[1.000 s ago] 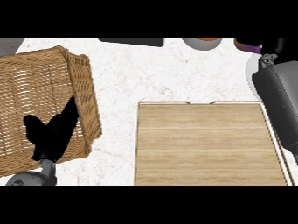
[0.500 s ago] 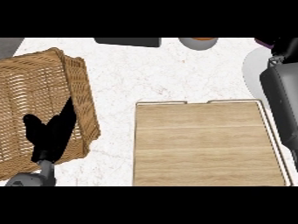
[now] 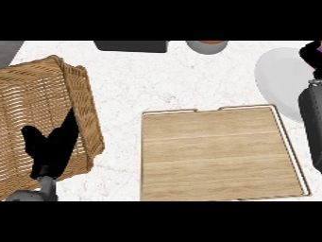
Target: Pick the can from the tray and place it in the plate
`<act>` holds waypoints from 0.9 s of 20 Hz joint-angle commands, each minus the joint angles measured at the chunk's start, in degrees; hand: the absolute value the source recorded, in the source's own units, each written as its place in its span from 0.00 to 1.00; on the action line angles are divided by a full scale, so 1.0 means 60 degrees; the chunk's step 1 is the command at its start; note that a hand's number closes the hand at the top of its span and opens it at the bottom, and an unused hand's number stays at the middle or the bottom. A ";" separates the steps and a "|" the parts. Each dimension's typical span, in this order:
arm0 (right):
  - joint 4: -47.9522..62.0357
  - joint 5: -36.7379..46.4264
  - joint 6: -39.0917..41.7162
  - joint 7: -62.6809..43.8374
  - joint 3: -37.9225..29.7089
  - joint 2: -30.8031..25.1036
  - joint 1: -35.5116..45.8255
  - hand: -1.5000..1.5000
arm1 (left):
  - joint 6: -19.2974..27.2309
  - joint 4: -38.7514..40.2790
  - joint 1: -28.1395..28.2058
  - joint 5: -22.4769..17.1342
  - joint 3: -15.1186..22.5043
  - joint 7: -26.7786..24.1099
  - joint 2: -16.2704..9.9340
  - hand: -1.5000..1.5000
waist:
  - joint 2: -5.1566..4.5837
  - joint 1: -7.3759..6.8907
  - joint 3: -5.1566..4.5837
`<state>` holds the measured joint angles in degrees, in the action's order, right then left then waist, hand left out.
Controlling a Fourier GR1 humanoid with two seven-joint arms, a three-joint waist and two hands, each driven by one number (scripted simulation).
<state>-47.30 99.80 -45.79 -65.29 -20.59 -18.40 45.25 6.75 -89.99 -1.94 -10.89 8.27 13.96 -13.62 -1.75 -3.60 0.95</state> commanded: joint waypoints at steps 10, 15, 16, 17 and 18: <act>0.1513 -0.0312 -0.2355 -0.0884 -0.3230 -0.0030 -0.0430 1.00 | 0.0023 0.0425 0.0265 -0.0006 0.0262 0.0302 0.0603 0.50 | 0.0040 0.0243 -0.0114; 0.3392 -0.1915 -0.1901 0.0436 -0.3858 -0.0213 -0.0119 0.00 | -0.0328 0.0617 0.0515 0.0027 0.0187 0.0011 0.0417 0.50 | -0.0002 0.0064 -0.0099; 0.3571 -0.2469 -0.2211 0.1011 -0.3941 -0.0280 -0.0149 0.00 | -0.0009 0.0507 0.0377 0.0215 0.0337 0.0151 0.0662 0.50 | 0.0000 0.0113 -0.0077; 0.3666 -0.2626 -0.2541 0.1262 -0.3969 -0.0346 -0.0164 0.00 | -0.0113 0.0589 0.0640 0.0134 0.0376 -0.0049 0.0761 0.50 | -0.0010 0.0060 -0.0081; 0.3765 -0.3114 -0.2449 0.1888 -0.3979 -0.0591 0.0076 0.00 | -0.0173 0.0673 0.0285 0.0172 0.0203 0.0057 0.0556 0.50 | 0.0006 0.0143 -0.0077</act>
<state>-28.85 88.24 -58.71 -59.20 -42.61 -20.36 44.14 6.21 -89.99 -0.95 -9.55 7.58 13.39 -12.34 -1.08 -3.10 1.15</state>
